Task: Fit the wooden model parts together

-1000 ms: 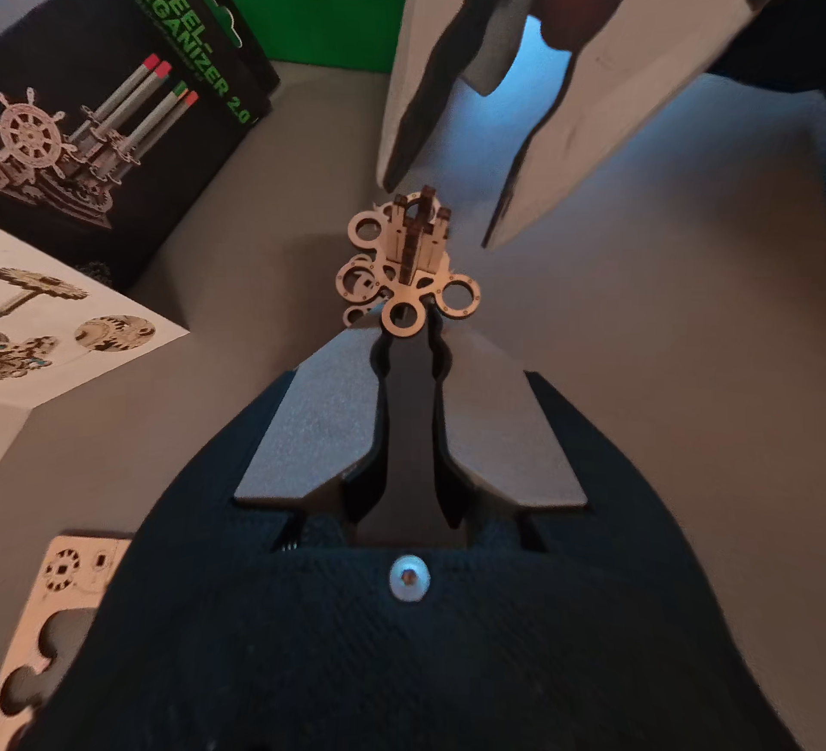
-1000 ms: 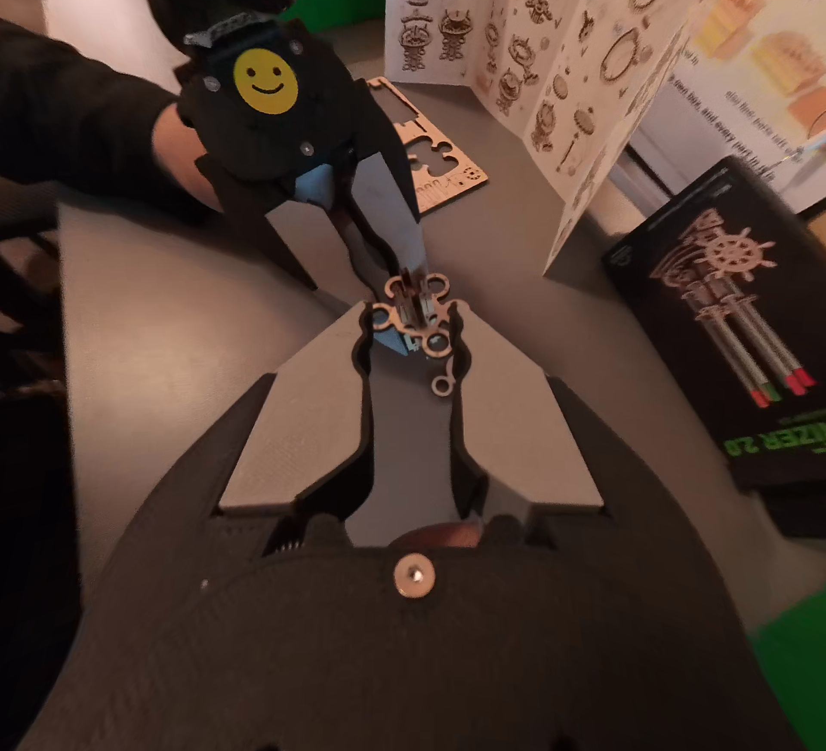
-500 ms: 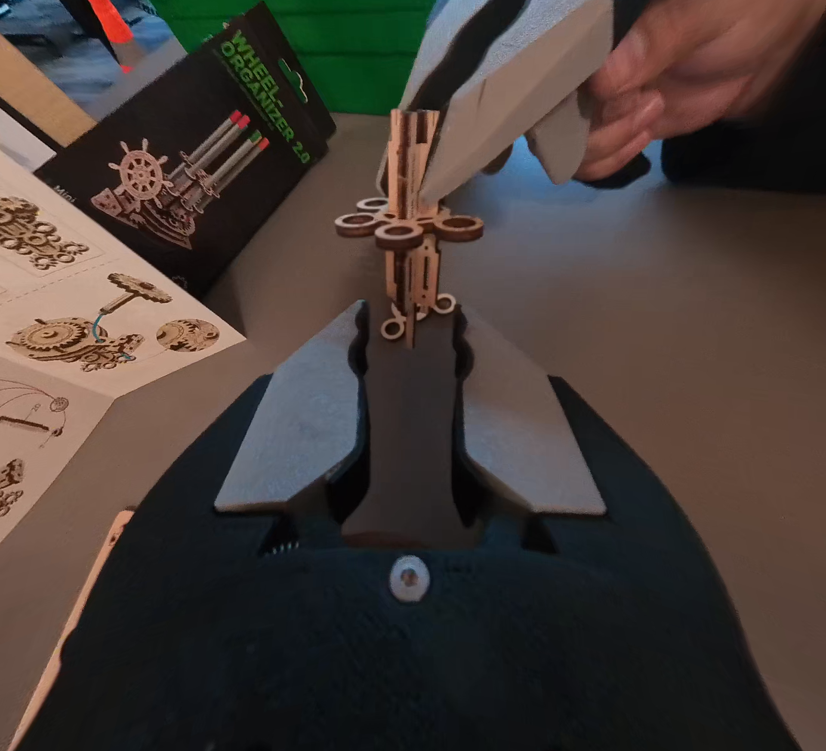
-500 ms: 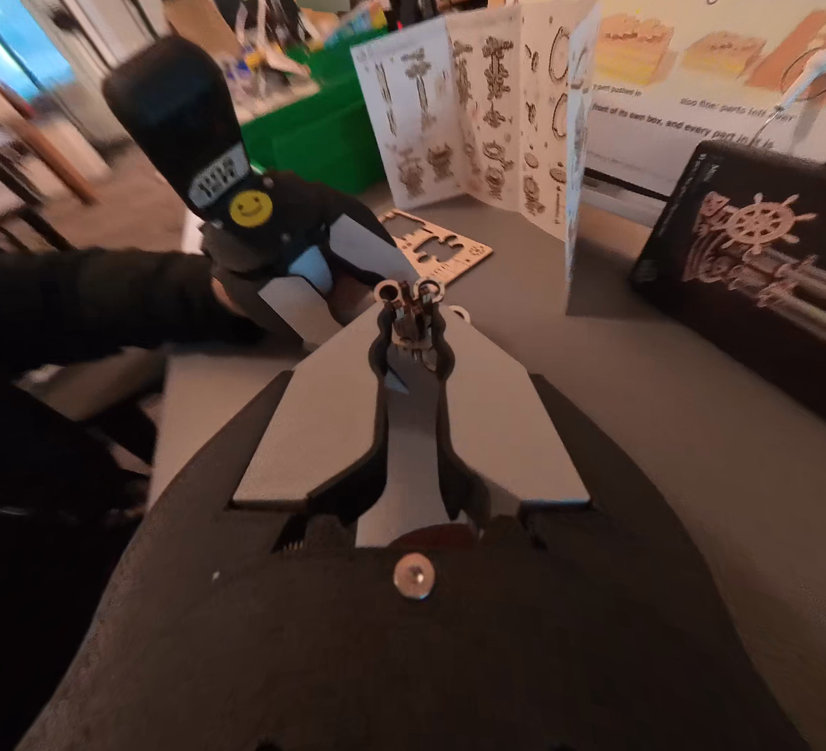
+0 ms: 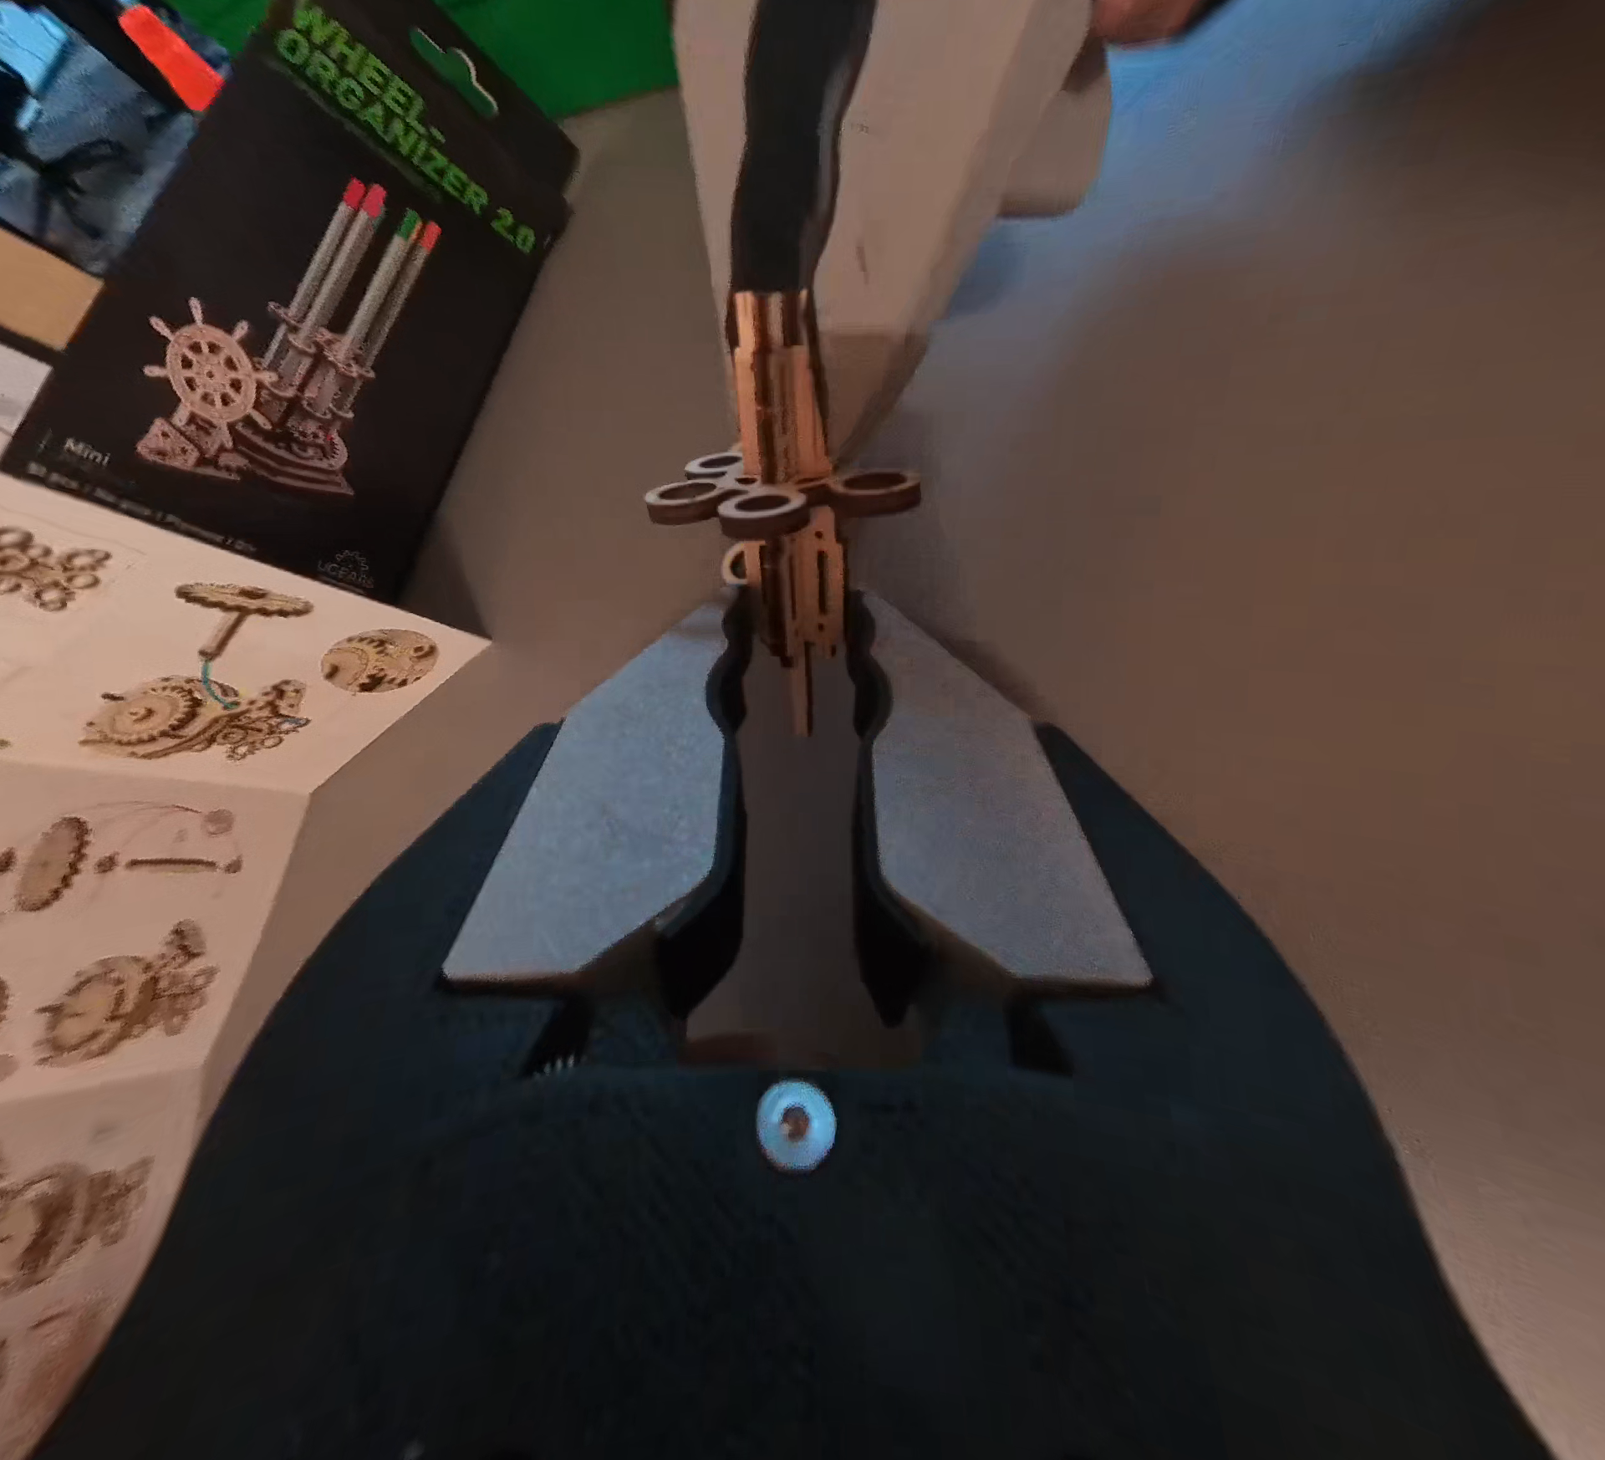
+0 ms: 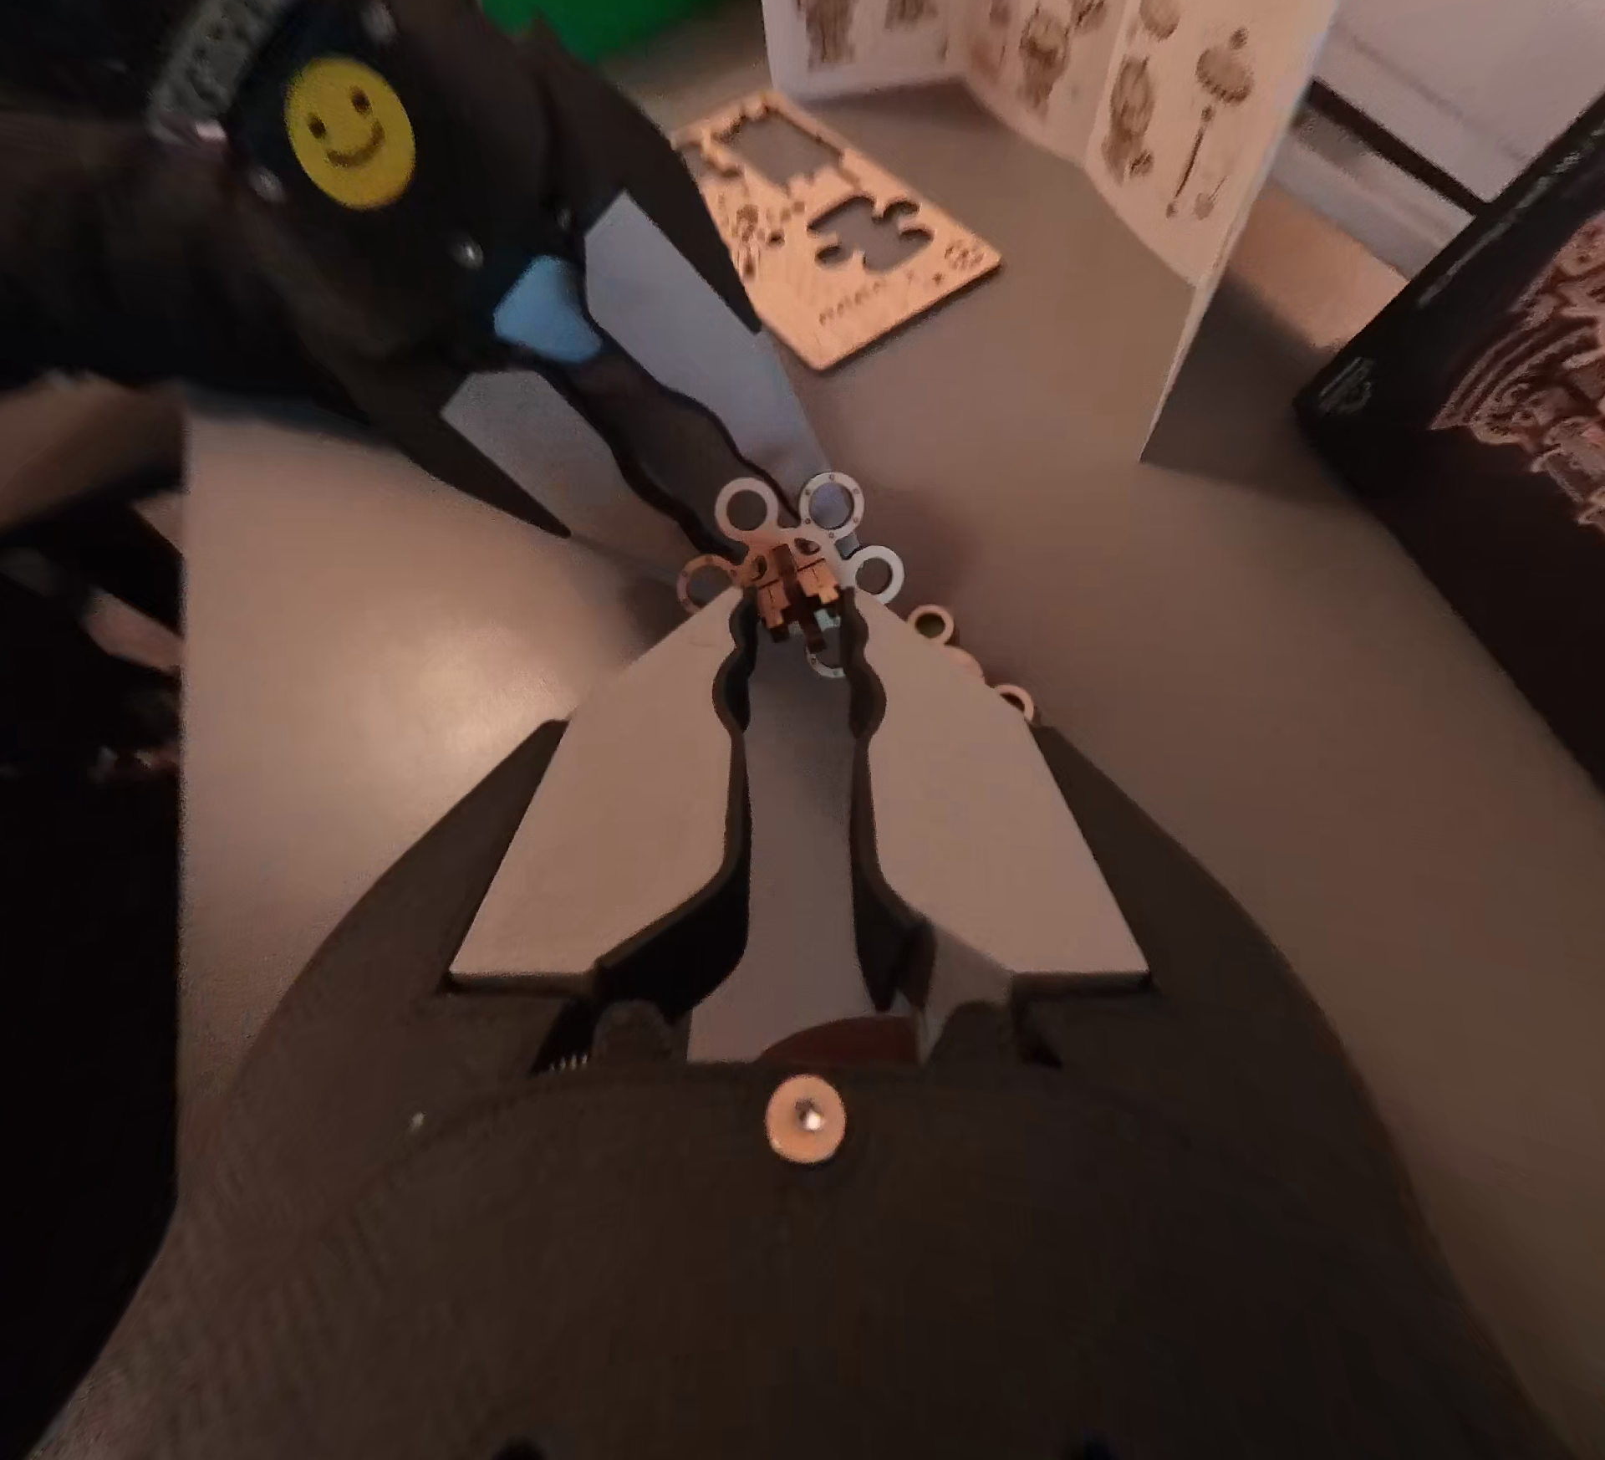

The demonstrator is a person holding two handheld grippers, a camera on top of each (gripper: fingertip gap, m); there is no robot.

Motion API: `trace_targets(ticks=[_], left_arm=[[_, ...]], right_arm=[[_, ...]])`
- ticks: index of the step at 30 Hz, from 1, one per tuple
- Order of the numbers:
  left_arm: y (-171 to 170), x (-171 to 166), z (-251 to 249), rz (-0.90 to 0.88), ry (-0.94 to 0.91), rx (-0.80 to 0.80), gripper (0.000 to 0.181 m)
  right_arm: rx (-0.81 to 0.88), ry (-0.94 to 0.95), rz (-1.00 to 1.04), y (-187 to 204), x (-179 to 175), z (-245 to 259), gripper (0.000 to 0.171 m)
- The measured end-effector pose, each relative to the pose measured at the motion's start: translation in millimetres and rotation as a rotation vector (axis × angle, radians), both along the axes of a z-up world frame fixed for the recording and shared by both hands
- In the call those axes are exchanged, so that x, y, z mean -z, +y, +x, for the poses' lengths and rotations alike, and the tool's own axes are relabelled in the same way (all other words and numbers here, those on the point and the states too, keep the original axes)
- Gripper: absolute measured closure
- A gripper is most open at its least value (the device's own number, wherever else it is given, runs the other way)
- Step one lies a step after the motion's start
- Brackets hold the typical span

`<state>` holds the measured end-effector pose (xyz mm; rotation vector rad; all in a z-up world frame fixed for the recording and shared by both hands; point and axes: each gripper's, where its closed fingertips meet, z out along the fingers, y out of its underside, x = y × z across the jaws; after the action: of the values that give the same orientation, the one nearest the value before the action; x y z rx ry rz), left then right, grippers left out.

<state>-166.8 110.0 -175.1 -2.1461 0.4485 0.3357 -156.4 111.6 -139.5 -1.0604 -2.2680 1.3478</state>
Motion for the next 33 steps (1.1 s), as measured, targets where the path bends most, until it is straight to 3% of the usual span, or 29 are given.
trace_targets(ticks=[1, 9, 18, 33], left_arm=[[-1, 5, 0, -0.024, 0.041, 0.006, 0.163], [-1, 10, -4, -0.036, 0.059, 0.02, 0.163], [0, 9, -3, -0.054, -0.075, 0.035, 0.163], [-1, 8, -6, -0.064, -0.147, 0.026, 0.163]], right_arm=[[-0.018, -0.008, 0.066, -1, 5, 1, 0.157], [-0.119, -0.033, 0.187, -4, 11, -3, 0.157], [-0.165, -0.103, 0.269, -2, 8, -8, 0.156], [-0.261, -0.064, 0.508, -8, 4, -13, 0.157]])
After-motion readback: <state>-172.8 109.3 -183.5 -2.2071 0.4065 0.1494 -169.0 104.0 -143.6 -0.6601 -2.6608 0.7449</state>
